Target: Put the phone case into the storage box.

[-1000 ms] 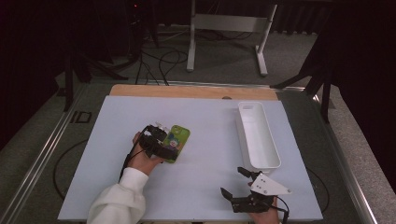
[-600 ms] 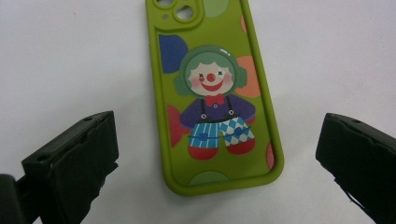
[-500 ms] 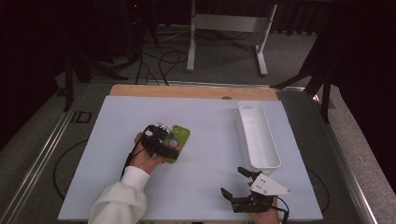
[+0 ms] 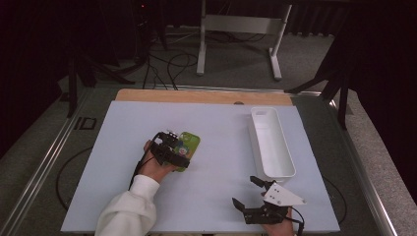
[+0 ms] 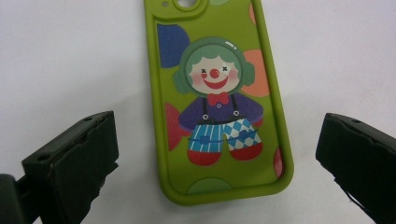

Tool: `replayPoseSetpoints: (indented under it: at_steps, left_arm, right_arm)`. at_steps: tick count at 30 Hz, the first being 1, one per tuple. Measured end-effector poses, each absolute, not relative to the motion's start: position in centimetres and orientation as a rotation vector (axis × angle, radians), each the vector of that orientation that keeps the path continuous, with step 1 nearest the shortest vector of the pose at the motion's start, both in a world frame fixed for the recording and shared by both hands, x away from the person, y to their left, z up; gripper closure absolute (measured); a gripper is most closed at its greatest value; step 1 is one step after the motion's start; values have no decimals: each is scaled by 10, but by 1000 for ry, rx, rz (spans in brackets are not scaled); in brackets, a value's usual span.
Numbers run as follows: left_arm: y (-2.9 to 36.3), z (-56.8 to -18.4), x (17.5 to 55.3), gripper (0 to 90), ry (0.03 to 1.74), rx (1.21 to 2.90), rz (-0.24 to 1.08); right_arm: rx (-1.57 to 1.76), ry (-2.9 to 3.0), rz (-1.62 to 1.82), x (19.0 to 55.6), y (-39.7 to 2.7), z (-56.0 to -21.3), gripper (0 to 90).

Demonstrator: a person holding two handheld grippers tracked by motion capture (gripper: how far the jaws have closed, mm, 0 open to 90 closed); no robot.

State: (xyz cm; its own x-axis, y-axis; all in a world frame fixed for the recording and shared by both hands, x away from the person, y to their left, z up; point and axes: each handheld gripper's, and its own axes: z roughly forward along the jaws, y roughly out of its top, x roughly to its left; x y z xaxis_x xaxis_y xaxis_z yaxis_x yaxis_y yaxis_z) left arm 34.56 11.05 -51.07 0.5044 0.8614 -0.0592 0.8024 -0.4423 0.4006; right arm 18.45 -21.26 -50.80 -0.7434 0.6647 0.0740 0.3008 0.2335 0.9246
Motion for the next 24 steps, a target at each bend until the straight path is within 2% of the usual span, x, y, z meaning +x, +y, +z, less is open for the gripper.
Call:
replayPoseSetpoints:
  at_steps: [24]
  left_arm:
    - [106,-525,351,0,1427,2400,203]
  right_arm:
    - [887,2184,1512,185,-212,-509,91]
